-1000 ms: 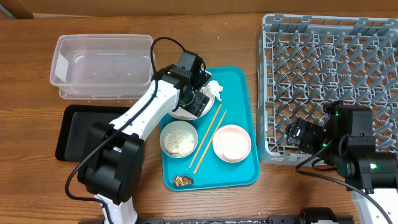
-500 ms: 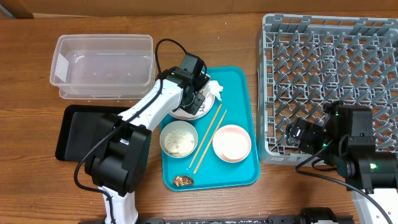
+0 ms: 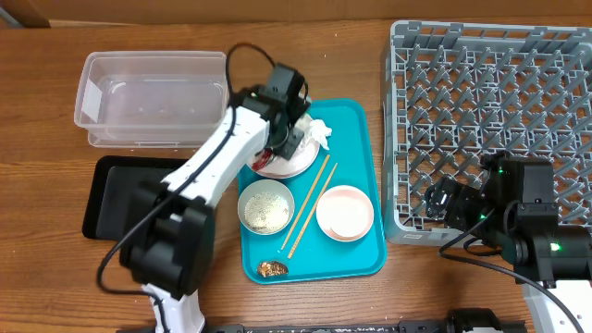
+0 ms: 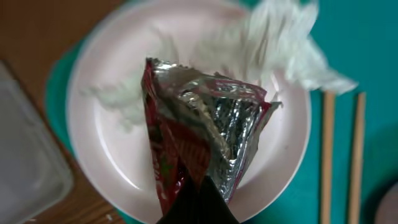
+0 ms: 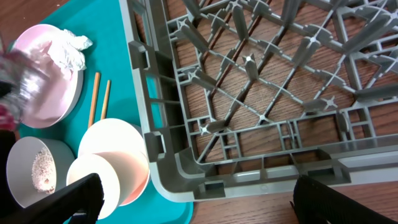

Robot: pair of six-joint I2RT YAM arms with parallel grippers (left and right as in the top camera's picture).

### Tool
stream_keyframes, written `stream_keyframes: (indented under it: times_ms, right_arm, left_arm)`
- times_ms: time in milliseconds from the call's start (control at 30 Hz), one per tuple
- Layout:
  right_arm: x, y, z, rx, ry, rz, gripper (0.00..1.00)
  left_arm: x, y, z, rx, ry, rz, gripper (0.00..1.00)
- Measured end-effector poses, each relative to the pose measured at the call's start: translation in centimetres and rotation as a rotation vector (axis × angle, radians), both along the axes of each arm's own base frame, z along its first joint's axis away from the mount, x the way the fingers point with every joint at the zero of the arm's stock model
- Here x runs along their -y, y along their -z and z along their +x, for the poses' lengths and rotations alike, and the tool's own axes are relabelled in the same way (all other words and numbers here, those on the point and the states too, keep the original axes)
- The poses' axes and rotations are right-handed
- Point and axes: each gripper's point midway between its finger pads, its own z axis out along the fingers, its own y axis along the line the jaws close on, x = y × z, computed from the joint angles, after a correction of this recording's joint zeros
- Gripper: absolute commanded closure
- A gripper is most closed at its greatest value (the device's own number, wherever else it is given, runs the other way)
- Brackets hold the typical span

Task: Sort waste into correct bins and load items into the dishwasher
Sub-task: 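Carry the wrapper with the left gripper into the clear plastic bin, then grasp the crumpled tissue on the plate with the left gripper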

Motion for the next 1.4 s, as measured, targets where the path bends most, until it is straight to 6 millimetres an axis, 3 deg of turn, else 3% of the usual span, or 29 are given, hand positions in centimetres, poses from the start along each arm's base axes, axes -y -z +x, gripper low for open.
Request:
stream_keyframes:
  times_ms: [33, 67, 233, 533, 567, 600, 633, 733, 800, 967, 1233, 1400]
  right_arm:
    - [0.0, 0.0, 0.0, 0.000, 0.000, 0.000, 0.00]
    - [0.0, 0.0, 0.0, 0.001, 0.001, 0.000, 0.00]
    - [0.0, 0.0, 0.0, 0.001, 0.000, -0.001, 0.00]
    - [0.0, 0.0, 0.0, 0.001, 0.000, 0.000, 0.00]
    - [0.0, 0.0, 0.0, 0.001, 0.000, 0.000, 0.00]
    - [0.0, 0.0, 0.0, 0.001, 0.000, 0.000, 0.00]
    - [0.0, 0.0, 0.0, 0.001, 0.000, 0.000, 0.00]
    - [0.0, 0.0, 0.0, 0.000, 0.000, 0.000, 0.00]
    - [0.0, 0.0, 0.0, 0.001, 0.000, 0.000, 0.00]
    - [0.0, 0.0, 0.0, 0.000, 0.000, 0.000, 0.00]
    - [0.0, 0.0, 0.0, 0.000, 0.000, 0.000, 0.00]
    - [0.0, 0.0, 0.0, 0.000, 0.000, 0.000, 0.00]
  left_arm:
    - [0.1, -1.5, 0.6, 0.035, -0.005, -0.015, 0.96]
    - [0.3, -4.4, 1.6, 0.107, -0.022, -0.044, 0.96]
    - [-2.5, -9.8, 4.0, 0.247, -0.143, -0.068, 0.96]
    - [-12.5, -10.9, 6.6, 0.292, -0.417, -0.046, 0.96]
    - [-13.3, -10.9, 6.7, 0.294, -0.437, -0.044, 0.87]
    - [-14.2, -11.0, 6.9, 0.299, -0.460, -0.042, 0.68]
    - [-14.9, -11.1, 7.0, 0.306, -0.479, -0.043, 0.57]
    - [-16.3, -11.5, 7.8, 0.339, -0.513, -0.050, 0.48]
    - [-16.2, -11.8, 8.1, 0.353, -0.511, -0.063, 0.47]
    - [-13.6, -11.8, 8.3, 0.324, -0.447, -0.185, 0.32]
    - [-5.2, -11.8, 6.9, 0.253, -0.252, -0.340, 0.21]
    - [-0.8, -9.3, 6.3, 0.198, -0.150, -0.331, 0.22]
